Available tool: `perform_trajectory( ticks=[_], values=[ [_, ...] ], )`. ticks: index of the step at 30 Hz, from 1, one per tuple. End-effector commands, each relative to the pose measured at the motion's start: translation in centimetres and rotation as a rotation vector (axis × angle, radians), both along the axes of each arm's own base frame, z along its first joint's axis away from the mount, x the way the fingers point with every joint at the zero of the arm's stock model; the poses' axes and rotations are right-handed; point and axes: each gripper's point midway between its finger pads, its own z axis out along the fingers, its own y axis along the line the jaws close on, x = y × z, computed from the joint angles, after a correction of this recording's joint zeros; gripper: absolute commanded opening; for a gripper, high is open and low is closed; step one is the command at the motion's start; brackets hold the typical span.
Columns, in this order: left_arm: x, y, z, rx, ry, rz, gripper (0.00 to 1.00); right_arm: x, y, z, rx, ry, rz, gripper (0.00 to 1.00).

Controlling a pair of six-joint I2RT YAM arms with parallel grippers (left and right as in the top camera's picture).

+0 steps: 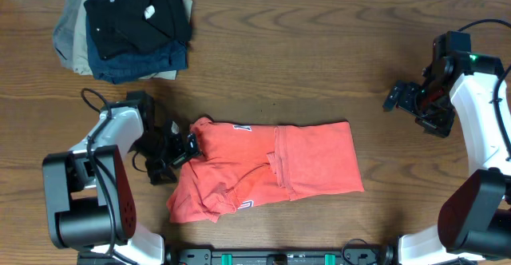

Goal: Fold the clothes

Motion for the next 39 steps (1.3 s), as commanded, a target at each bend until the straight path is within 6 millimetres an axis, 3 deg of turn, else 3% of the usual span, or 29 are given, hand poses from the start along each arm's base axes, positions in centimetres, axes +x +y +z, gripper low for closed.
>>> perform_trajectory(
  ticks=[1, 2, 4, 8, 11, 17, 21, 25, 29, 33, 39],
  values=[
    [-2.2, -1.2, -1.9, -0.044, 0.03, -0.079, 0.99, 0.3, -0.1, 0.2, 0.002, -0.008, 0.008, 0.99],
    [-2.3, -1.3, -2.1, -0.043, 0.025, -0.085, 0.98, 0.3, -0.1, 0.2, 0.002, -0.008, 0.008, 0.99],
    [-2.2, -1.5, -2.3, -0.041, 0.015, -0.088, 0.85, 0.3, -0.1, 0.2, 0.002, -0.008, 0.008, 0.99],
    [-1.3, -1.4, -2.6, -0.035, -0.026, -0.09, 0.33, 0.3, -0.1, 0.2, 0.002, -0.008, 0.009, 0.99],
    [-1.0, -0.6, -3.0, 0.028, -0.004, -0.042, 0.06, 0.3, -0.1, 0.2, 0.002, -0.008, 0.008, 0.99],
    [-1.3, 4.0, -2.8, 0.343, 0.115, 0.061, 0.06, 0.3, -0.1, 0.2, 0.002, -0.008, 0.008, 0.99],
    [-0.5, 6.7, -0.3, 0.507, 0.162, 0.087, 0.06, 0.3, -0.1, 0.2, 0.002, -0.008, 0.009, 0.99],
    [1.7, 7.7, 3.1, 0.558, 0.14, 0.085, 0.06, 0.3, -0.1, 0.2, 0.002, -0.008, 0.008, 0.99],
    [3.5, 7.6, 6.6, 0.558, 0.085, 0.091, 0.06, 0.3, -0.1, 0.2, 0.002, -0.008, 0.009, 0.99],
    [3.9, 6.3, 9.7, 0.559, 0.017, 0.059, 0.06, 0.3, -0.1, 0.2, 0.002, -0.008, 0.009, 0.99],
    [3.2, 2.0, 13.5, 0.545, -0.139, -0.001, 0.06, 0.3, -0.1, 0.2, 0.001, -0.008, 0.009, 0.99]
  ],
)
